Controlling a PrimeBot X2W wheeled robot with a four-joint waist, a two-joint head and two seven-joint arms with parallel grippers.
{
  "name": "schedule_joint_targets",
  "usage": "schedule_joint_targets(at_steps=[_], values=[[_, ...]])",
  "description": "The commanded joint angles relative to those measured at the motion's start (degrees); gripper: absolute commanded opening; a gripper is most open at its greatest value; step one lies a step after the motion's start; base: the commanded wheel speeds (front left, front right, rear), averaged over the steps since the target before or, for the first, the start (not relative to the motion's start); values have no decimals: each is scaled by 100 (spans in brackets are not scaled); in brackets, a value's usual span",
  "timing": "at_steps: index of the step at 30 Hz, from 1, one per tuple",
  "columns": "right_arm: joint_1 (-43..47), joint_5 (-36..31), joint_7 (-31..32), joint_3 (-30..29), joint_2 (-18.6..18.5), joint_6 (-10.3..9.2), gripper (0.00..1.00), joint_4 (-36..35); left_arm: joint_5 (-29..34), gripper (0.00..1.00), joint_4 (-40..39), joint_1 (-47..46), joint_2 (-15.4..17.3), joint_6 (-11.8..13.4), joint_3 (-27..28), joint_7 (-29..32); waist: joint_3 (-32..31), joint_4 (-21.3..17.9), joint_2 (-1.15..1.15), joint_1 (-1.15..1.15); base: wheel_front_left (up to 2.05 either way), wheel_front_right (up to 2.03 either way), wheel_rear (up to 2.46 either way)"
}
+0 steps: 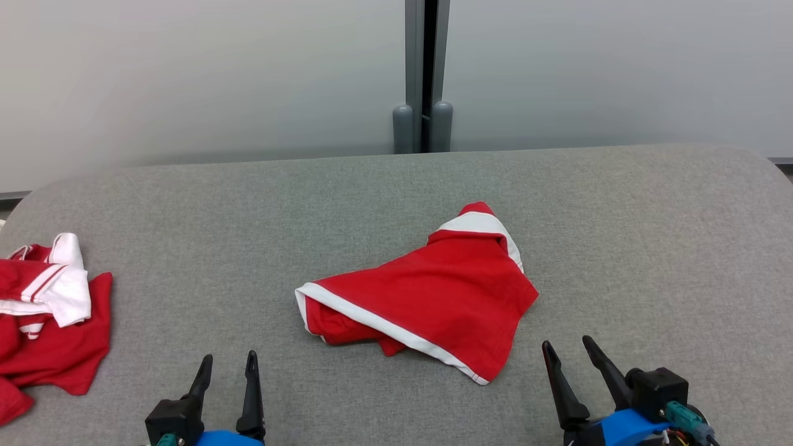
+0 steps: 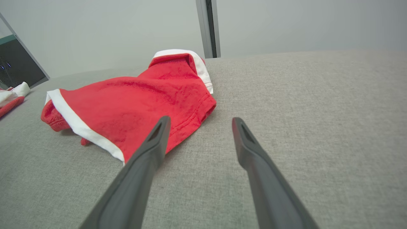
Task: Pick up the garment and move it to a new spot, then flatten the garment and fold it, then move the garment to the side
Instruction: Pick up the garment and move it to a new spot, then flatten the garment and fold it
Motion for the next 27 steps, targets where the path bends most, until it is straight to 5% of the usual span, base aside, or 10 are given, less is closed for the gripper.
schedule_joint_targets(at_steps=[1, 17, 27], values=[[123, 8, 1, 16, -7, 0, 100, 17, 83, 100, -94, 117, -24, -10, 43, -18, -43, 10, 0, 1, 0, 0, 0], [-289, 101, 1, 546, -7, 0, 100, 437, 106, 100, -87, -84, -74, -195, -156, -18, 325, 496, 0, 1, 0, 0, 0], [-622, -184, 11, 477, -5, 0, 100, 1525, 136, 100, -16, -133, -78, -206, -108, -18, 480, 800, 0, 1, 0, 0, 0]])
